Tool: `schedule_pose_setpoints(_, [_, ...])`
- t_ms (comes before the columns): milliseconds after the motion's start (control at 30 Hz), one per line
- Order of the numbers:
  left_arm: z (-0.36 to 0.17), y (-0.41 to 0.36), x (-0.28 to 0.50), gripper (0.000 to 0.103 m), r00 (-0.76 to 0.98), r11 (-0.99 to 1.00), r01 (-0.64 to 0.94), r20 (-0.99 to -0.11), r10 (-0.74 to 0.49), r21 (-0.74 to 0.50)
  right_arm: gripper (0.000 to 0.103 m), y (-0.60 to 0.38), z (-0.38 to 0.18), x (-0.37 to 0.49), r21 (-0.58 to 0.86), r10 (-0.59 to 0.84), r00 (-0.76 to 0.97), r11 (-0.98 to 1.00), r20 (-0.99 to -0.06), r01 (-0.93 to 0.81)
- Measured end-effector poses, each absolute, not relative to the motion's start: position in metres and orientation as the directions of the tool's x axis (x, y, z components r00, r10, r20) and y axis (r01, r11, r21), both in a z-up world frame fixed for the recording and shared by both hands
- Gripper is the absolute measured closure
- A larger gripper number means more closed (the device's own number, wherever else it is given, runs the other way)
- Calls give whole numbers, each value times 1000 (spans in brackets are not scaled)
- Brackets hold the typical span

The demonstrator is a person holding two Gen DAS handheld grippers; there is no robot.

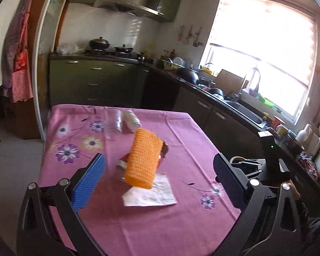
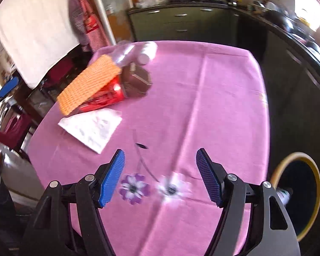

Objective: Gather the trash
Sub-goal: 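Move the right gripper to the white tissue and pinch it, then carry the tissue over the bin and open the right gripper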

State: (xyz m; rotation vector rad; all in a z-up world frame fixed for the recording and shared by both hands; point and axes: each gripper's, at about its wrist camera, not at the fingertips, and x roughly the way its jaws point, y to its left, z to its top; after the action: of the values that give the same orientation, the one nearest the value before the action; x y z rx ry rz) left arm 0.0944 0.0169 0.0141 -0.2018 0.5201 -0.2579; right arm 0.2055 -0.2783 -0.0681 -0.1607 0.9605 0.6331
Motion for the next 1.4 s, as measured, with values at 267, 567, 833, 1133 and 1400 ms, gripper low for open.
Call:
schedule_pose_setpoints(267, [1, 60, 90, 7, 827, 942, 183, -473, -303, -283, 31, -164, -103, 203, 92, 449, 329, 694, -831, -714])
schedule_pose_setpoints(567, [-15, 71, 89, 7, 805, 934, 206, -491, -332, -293, 31, -146, -130, 210, 52, 387, 340, 721, -857, -691])
schedule_pose_setpoints(833, [-22, 70, 90, 7, 793, 927, 226, -495, -354, -301, 35, -135, -140, 204, 16, 372, 362, 716, -855, -698])
schedule_pose_setpoints(1133, [-28, 62, 92, 7, 775, 925, 236, -516, -364, -298, 97, -131, -137, 185, 63, 417, 321, 686, -850, -724])
schedule_pose_setpoints(1400, [-26, 59, 92, 7, 780, 929, 245, -513, -358, -277, 99, -165, -129, 169, 165, 456, 289, 727, -841, -666])
